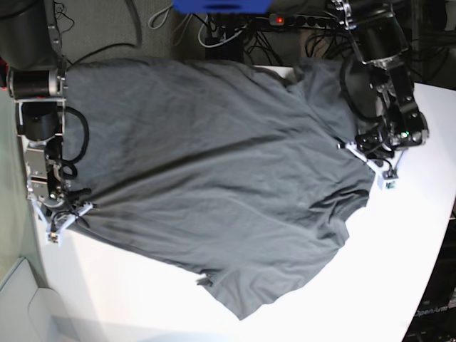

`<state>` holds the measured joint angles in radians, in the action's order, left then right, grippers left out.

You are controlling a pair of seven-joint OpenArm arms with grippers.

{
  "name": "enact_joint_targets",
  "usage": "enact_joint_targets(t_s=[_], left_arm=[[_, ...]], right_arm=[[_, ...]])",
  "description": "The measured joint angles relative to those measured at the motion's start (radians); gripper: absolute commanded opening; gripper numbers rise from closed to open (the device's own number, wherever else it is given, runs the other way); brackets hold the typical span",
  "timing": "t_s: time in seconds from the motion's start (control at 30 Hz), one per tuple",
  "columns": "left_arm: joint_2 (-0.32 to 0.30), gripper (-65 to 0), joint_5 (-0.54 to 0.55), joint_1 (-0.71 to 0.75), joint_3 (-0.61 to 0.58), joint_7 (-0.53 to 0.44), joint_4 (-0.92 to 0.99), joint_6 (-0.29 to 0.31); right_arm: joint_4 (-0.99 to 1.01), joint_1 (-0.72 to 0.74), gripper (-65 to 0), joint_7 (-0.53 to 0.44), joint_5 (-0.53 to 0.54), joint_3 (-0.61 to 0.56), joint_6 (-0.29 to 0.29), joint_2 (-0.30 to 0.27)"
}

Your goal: Layout the t-shirt on the table in an organized manner, then fold the t-shirt properly

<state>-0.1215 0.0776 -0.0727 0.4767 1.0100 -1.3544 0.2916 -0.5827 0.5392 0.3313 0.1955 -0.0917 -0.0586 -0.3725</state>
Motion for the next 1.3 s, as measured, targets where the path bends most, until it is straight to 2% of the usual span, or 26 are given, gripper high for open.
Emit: enact_joint_targets(t_s=[0.17, 0.4, 0.57, 0.67, 0.77, 0.83, 1.03, 1.2, 1.3], left_arm=[[-0.034, -64.6, -0.047, -0.131, 0.0, -0.134, 0.206, 0.014], [-0.039, -64.6, -0.153, -0.295, 0.001, -0.31, 0.452, 0.0], [-0.031, -64.6, -0.201, -0.426, 0.0, -0.348, 0.615, -0.018], [-0.026, -64.6, -0.207, -0.49, 0.0, -0.366, 0.698, -0.018], [-0.019, -64.6, -0.211, -0.543, -0.001, -0.393, 0.764, -0.016], [-0.014, -64.6, -0.208, -0.563, -0.001, -0.413, 0.791, -0.014], [-0.011, -64.6, -0.206, -0.577, 0.002, -0.399, 0.784, -0.011], [-0.018, -64.6, -0.206, -0.57, 0.006, -0.286, 0.662, -0.003], [-0.016, -64.6, -0.203, -0.526, 0.006, -0.251, 0.535, -0.002]], right_arm=[[-0.002, 0.003, -65.0, 0.034, -0.001, 0.005, -0.092, -0.012], [-0.05, -0.03, -65.0, 0.041, -0.002, 0.006, -0.098, -0.015], [-0.303, -0.187, -65.0, 0.084, -0.01, 0.005, -0.099, -0.013], [-0.501, -0.3, -65.0, 0.154, -0.019, 0.0, -0.107, -0.006], [-0.685, -0.392, -65.0, 0.18, -0.01, -0.008, -0.124, 0.006], [-0.787, -0.424, -65.0, 0.243, -0.011, -0.006, -0.124, 0.009], [-0.971, -0.46, -65.0, 0.31, -0.009, -0.006, -0.127, 0.053], [-0.998, -0.412, -65.0, 0.312, -0.008, -0.01, -0.124, 0.044], [-0.946, -0.34, -65.0, 0.312, -0.023, -0.045, -0.112, 0.068]])
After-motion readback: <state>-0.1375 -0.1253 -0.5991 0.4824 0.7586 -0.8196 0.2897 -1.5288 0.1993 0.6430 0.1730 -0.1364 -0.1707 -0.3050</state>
